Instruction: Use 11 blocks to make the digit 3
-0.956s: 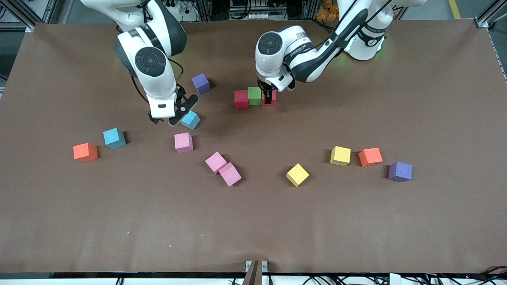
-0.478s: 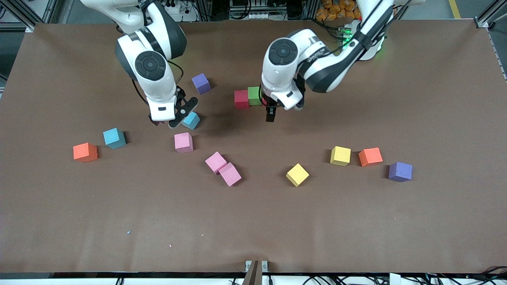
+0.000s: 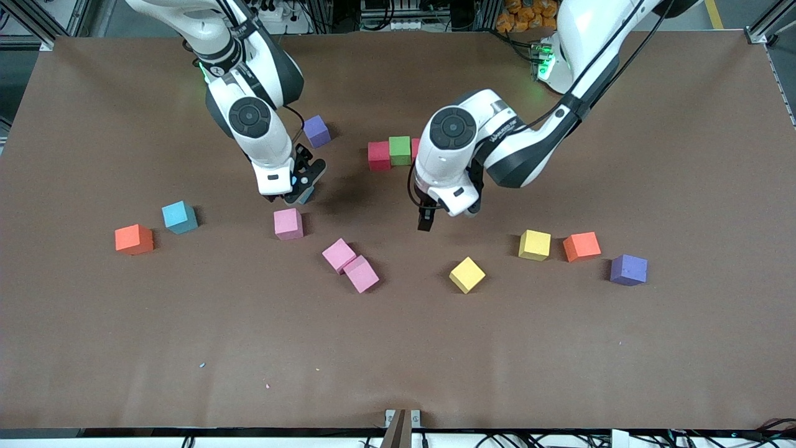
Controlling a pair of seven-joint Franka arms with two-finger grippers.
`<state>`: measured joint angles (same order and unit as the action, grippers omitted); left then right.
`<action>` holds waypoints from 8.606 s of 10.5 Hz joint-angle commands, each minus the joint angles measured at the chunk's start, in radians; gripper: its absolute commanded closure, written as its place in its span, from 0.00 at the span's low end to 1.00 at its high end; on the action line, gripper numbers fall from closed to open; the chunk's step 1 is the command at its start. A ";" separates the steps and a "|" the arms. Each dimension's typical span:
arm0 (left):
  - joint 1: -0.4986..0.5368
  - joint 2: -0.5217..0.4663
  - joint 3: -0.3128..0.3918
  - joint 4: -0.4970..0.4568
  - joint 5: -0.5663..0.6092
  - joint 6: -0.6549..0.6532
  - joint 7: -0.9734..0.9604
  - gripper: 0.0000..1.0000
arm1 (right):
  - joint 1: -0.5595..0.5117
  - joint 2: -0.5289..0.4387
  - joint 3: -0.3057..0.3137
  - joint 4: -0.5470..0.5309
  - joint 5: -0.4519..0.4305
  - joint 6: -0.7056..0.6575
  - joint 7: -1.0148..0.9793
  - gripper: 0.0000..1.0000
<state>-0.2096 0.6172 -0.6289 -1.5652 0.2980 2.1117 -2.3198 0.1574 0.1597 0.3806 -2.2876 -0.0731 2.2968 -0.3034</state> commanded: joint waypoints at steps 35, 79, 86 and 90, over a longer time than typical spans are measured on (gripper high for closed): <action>0.327 -0.395 0.143 0.145 0.012 -0.458 1.563 0.00 | -0.002 0.048 0.001 0.023 0.056 -0.037 0.204 1.00; -0.163 0.205 0.483 0.246 -0.277 0.083 1.108 0.00 | 0.231 0.442 0.078 0.329 -0.033 0.113 1.300 1.00; -0.171 0.216 0.486 0.229 -0.246 0.033 1.102 0.00 | 0.229 0.429 0.081 0.309 -0.030 0.109 1.304 1.00; -0.172 0.228 0.486 0.231 -0.244 0.033 1.102 0.00 | 0.231 0.431 0.083 0.300 -0.027 0.109 1.305 1.00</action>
<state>-0.3687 0.8354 -0.1536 -1.3467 0.0325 2.1565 -1.2005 0.3969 0.6082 0.4555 -1.9494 -0.0866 2.4020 0.9741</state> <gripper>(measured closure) 0.000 0.441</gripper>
